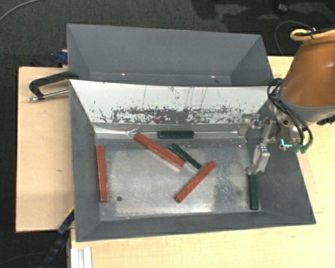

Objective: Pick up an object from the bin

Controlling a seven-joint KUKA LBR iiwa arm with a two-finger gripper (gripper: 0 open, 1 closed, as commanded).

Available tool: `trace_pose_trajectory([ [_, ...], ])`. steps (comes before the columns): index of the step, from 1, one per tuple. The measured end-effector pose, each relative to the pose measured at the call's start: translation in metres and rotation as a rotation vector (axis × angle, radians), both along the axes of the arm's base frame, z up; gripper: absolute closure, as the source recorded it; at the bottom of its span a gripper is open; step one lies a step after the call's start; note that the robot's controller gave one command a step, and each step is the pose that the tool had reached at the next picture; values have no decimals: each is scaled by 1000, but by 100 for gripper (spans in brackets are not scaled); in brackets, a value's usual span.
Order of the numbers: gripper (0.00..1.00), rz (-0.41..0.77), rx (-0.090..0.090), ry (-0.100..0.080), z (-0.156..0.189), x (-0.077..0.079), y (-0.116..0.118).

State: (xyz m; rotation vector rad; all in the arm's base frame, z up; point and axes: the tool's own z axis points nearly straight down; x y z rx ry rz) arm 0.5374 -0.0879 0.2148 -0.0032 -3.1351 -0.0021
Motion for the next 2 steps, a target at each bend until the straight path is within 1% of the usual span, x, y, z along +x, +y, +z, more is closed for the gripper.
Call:
trace_pose_trajectory([
  [1, 0, 10, 2, 0, -148, 9, 101],
  [2, 0, 155, 1, -6, -114, -40, 125],
])
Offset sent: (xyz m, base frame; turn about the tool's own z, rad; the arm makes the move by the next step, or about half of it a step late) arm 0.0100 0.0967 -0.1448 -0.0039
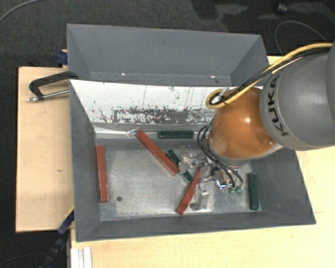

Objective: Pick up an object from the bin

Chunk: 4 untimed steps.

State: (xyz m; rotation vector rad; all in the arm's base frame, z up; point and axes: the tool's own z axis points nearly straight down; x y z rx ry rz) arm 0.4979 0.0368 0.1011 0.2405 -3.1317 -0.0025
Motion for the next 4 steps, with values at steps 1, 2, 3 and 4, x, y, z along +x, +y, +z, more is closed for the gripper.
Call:
trace_pose_trajectory([
  [1, 0, 388, -1, -4, 9, -5, -14],
  [2, 0, 525, 1, 1, -31, -3, 12],
  [3, 0, 524, 0, -1, -31, -2, 12],
  [4, 100, 524, 0, -1, -31, -2, 12],
])
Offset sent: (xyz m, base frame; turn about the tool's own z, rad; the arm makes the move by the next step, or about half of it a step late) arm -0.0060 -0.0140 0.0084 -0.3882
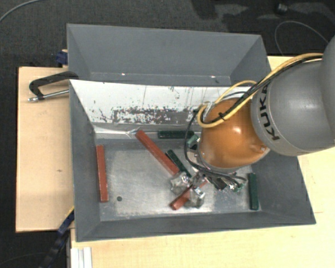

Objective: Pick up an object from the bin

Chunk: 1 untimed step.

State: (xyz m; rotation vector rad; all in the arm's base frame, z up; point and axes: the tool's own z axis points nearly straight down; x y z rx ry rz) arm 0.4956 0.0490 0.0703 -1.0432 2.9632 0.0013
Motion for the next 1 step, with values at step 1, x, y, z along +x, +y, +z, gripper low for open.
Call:
trace_pose_trajectory([
  [1, 100, -1, 2, -8, 32, 2, 1],
])
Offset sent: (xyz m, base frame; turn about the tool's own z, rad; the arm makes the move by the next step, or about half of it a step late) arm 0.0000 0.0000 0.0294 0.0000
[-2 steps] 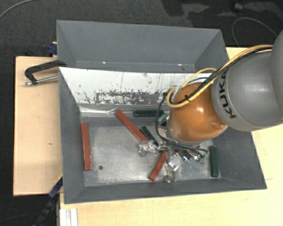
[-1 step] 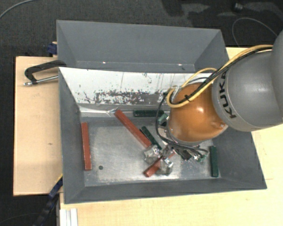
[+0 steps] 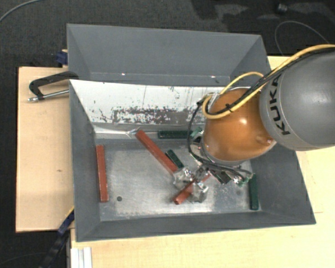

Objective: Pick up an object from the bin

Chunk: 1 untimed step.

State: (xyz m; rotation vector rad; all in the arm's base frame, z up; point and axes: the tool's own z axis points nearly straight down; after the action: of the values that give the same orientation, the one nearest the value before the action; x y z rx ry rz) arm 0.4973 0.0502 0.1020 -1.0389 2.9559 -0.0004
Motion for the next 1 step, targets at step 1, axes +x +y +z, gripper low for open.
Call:
trace_pose_trajectory([
  [1, 100, -1, 0, 3, 2, 1, 1],
])
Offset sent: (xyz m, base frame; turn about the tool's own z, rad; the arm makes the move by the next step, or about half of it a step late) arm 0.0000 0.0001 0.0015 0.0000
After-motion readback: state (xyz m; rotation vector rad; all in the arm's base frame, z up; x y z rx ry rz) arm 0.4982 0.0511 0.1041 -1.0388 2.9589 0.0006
